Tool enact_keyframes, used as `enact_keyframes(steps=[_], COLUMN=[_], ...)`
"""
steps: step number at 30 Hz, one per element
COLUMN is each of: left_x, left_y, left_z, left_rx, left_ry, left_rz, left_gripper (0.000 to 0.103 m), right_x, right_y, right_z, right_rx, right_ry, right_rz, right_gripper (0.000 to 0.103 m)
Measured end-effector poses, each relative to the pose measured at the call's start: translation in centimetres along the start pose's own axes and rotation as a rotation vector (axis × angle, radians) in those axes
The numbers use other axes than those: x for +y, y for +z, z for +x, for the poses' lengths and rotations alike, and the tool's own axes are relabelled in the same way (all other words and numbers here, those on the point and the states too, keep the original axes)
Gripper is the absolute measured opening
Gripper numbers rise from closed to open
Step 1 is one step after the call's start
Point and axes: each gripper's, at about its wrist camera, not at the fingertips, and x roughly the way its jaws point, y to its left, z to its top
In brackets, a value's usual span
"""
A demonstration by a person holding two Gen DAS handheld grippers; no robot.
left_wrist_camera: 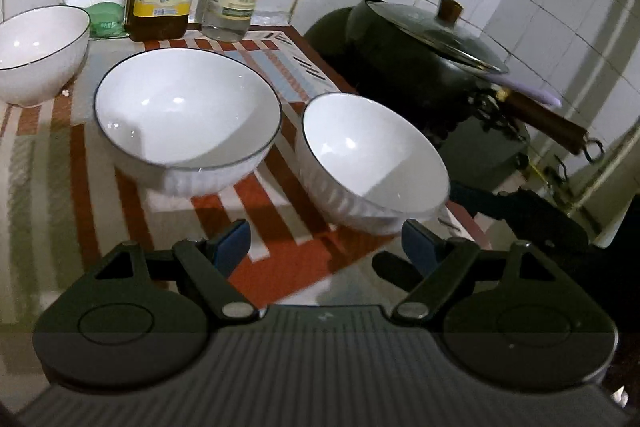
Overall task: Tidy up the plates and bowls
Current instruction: 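Move the left gripper to the white bowls beside the bottles, then grasp the rim of a white bowl with the left gripper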
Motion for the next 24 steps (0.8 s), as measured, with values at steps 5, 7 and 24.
enact_keyframes(steps=[5, 7, 24], left_x=[-0.2, -0.1, 1.2], left_y=[0.4, 0.3, 0.1], left_z=[0.9, 0.8, 2.7], left_rx=[-0.012, -0.019, -0.077], left_ry=[-0.035, -0.033, 0.032], left_rz=[-0.052, -0.086, -0.23], left_gripper=[0.084, 0.085, 0.051], right_x=[-1.9, -2.3, -2.1], right_y=[0.5, 0.7, 0.4], right_z=[1.1, 1.7, 3.7], right_rx=[-0.023, -0.011, -0.008], right_ry=[0.085, 0.123, 0.182], right_rz=[-0.003, -0.015, -0.01], right_gripper=[0.1, 0.101, 0.102])
